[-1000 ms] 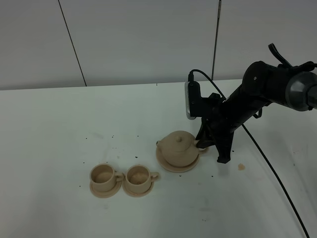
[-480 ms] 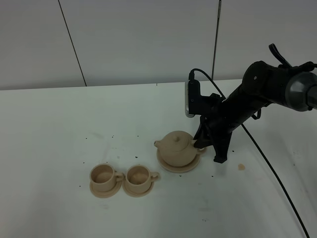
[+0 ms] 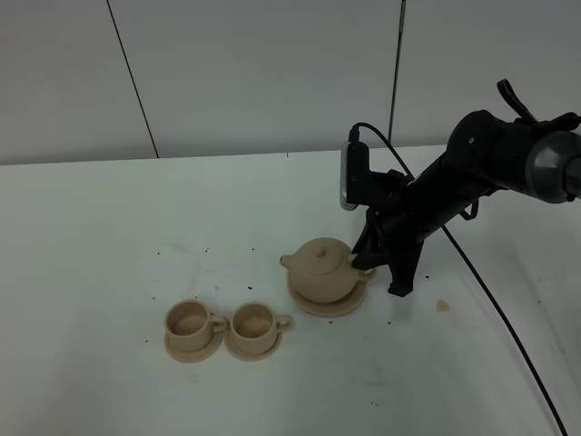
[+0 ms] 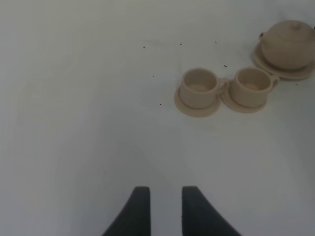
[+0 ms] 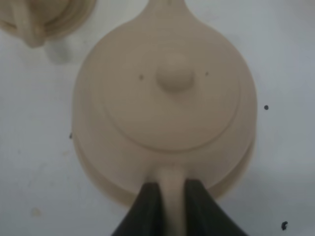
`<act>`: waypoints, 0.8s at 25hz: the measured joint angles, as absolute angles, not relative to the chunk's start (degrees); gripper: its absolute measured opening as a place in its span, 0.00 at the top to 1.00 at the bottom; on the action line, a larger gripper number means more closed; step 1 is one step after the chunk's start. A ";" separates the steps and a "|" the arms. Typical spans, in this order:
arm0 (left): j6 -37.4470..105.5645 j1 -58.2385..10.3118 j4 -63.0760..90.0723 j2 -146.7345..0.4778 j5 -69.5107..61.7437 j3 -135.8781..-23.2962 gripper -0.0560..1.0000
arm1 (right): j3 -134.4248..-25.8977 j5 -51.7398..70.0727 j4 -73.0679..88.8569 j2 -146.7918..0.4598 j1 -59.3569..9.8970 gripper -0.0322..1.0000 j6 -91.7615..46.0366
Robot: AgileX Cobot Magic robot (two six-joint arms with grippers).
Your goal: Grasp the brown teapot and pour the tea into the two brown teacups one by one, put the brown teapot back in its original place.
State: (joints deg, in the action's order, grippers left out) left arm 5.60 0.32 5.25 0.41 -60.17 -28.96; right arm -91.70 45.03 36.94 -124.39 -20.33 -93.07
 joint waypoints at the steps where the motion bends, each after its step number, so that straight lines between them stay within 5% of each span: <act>1: 5.60 0.32 5.25 0.41 -60.17 -28.96 0.73 | -91.70 45.13 36.94 -124.10 -20.22 0.87 -93.07; 20: 5.60 0.32 5.25 0.41 -60.17 -28.96 0.73 | -91.70 50.96 37.01 -117.23 -19.89 0.87 -91.69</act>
